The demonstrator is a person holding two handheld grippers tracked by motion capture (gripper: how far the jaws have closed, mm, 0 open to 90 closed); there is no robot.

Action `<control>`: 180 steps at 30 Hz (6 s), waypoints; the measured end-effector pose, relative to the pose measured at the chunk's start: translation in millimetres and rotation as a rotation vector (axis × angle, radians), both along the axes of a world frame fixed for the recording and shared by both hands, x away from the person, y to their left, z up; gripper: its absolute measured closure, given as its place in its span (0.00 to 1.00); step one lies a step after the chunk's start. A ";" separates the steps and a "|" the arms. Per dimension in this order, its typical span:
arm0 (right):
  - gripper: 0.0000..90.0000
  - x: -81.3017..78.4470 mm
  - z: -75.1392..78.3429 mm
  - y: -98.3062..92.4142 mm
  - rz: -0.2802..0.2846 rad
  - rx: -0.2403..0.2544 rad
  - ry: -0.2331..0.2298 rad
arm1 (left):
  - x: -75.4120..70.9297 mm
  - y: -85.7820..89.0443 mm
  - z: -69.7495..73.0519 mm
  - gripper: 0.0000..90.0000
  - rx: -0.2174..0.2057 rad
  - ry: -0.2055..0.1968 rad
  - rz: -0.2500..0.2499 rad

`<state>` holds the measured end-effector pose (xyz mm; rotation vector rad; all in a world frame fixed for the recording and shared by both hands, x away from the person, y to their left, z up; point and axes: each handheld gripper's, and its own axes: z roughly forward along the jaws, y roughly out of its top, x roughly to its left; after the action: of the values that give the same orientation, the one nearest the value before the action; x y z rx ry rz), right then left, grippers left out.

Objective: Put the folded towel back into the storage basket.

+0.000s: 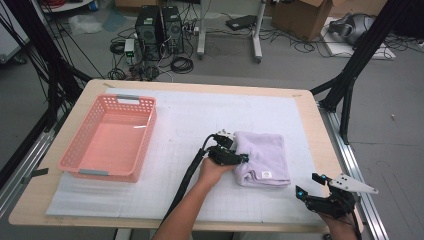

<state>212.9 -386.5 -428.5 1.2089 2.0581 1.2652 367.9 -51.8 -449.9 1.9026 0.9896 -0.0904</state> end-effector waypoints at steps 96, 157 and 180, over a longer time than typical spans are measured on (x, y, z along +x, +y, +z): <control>0.19 2.2 8.2 17.8 -0.007 0.005 -0.025 | -28.7 324.0 186.0 0.78 -0.266 -0.452 0.087; 0.19 10.5 6.6 41.4 -0.020 -0.070 -0.003 | 11.9 414.8 87.8 0.66 -0.106 -0.162 0.139; 0.19 12.4 7.3 43.8 0.001 -0.062 -0.013 | 2.8 400.1 91.2 0.45 0.301 -0.090 0.446</control>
<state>225.2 -342.8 -421.2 1.1694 2.0731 1.1968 370.8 348.3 -358.6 1.8820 1.4012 0.4213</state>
